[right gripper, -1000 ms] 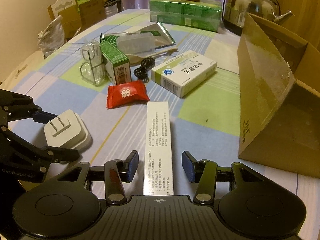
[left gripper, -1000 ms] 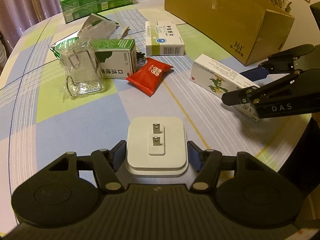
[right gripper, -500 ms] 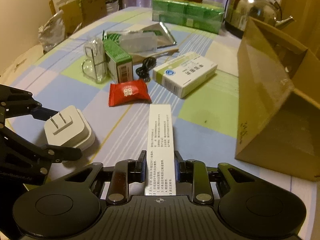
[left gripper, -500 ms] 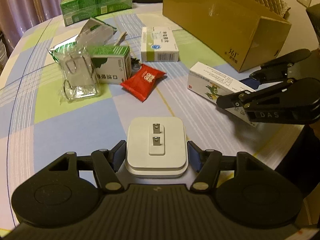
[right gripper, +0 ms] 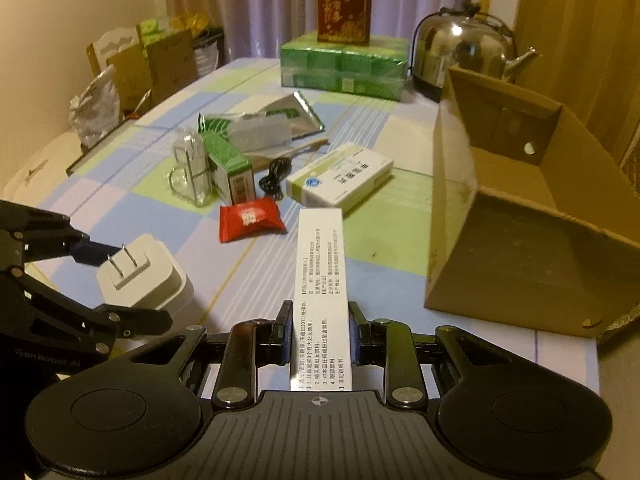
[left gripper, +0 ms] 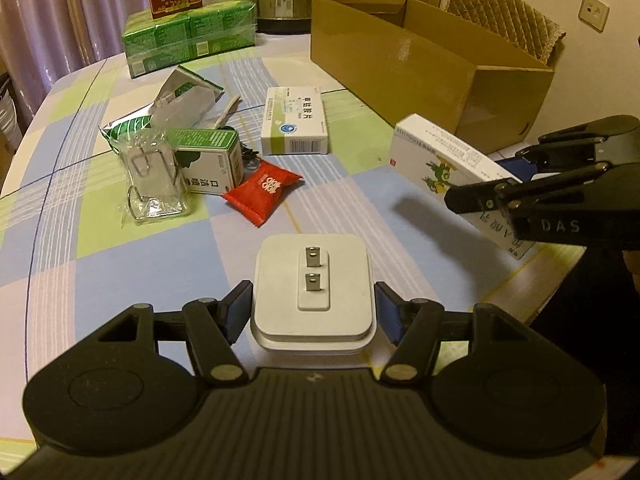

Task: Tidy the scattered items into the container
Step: 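Carry the plug adapter and the white box in both grippers toward the cardboard box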

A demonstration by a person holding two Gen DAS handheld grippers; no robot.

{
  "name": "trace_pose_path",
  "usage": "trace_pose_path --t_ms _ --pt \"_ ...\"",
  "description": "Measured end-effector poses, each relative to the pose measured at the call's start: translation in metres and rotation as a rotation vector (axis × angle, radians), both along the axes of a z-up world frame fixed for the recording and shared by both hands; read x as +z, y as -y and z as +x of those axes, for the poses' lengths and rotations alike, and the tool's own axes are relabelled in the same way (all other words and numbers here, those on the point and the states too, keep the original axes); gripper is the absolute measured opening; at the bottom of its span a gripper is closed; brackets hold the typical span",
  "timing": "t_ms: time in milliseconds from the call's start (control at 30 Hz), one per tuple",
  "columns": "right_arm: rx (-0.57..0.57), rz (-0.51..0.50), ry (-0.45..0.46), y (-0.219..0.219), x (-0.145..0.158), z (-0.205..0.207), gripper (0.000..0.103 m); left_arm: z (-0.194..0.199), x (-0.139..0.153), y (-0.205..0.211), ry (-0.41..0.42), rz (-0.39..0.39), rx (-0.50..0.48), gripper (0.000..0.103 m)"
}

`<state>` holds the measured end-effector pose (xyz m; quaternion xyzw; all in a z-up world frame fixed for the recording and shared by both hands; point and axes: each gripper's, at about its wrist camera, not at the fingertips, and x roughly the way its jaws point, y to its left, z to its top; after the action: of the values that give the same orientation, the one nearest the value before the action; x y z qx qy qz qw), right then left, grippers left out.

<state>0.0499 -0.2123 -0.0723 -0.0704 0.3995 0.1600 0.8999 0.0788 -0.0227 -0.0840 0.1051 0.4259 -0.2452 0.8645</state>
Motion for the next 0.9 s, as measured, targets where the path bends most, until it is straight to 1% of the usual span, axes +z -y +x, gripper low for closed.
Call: trace_pose_path --t_ms 567,900 --pt "-0.046 0.037 0.073 0.019 0.035 -0.032 0.023 -0.025 0.029 0.019 0.048 -0.017 -0.033 0.060" --pt "-0.116 0.052 0.120 0.046 0.053 -0.038 0.023 -0.021 0.046 0.042 0.076 -0.039 -0.075 0.060"
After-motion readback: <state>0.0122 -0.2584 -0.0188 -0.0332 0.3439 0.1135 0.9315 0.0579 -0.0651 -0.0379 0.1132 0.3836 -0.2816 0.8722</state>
